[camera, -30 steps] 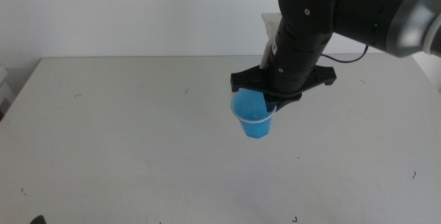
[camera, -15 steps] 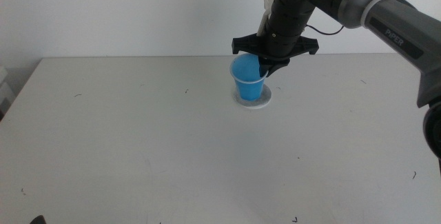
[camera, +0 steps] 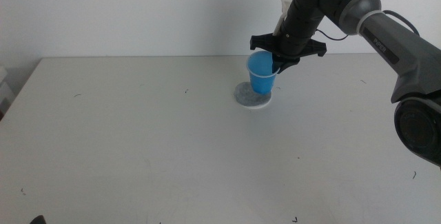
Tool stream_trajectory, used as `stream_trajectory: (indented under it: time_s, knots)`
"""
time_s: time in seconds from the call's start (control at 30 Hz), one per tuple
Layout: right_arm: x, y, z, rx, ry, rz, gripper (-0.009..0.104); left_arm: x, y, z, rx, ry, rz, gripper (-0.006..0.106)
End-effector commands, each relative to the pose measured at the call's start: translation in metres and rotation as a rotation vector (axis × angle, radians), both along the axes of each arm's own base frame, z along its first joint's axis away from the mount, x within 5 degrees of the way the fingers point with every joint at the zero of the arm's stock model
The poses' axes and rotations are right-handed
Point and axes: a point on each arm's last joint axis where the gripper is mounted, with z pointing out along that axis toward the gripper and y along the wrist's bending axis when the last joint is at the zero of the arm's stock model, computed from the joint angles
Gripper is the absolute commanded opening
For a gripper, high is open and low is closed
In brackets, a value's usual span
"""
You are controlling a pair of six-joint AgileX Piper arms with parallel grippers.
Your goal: Place an empty cup on a cup mat.
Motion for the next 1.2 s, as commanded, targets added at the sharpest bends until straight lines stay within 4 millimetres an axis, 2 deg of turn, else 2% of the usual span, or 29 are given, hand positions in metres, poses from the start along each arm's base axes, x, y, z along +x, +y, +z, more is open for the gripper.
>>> stream_trajectory:
  time_s: [0.0, 0.47, 0.8, 0.93, 1.17]
  knots:
    - [-0.007, -0.008, 0.041, 0.019, -0.071, 0.009, 0.0, 0.001, 0.0, 0.008, -0.015, -0.076, 0.0, 0.105]
    - [0.008, 0.001, 0.009, 0.048, -0.085, 0.034, 0.0, 0.001, 0.0, 0.008, -0.015, -0.076, 0.0, 0.105]
    - [0.008, 0.001, 0.009, 0.035, -0.092, 0.066, 0.001, 0.001, 0.0, 0.008, -0.015, -0.076, 0.0, 0.105]
    - [0.009, 0.001, 0.013, 0.04, -0.108, 0.065, 0.011, 0.001, 0.0, 0.008, -0.015, -0.076, 0.0, 0.105]
    - [0.008, 0.001, 0.02, 0.045, -0.123, 0.066, 0.048, 0.001, 0.0, 0.008, -0.015, -0.076, 0.0, 0.105]
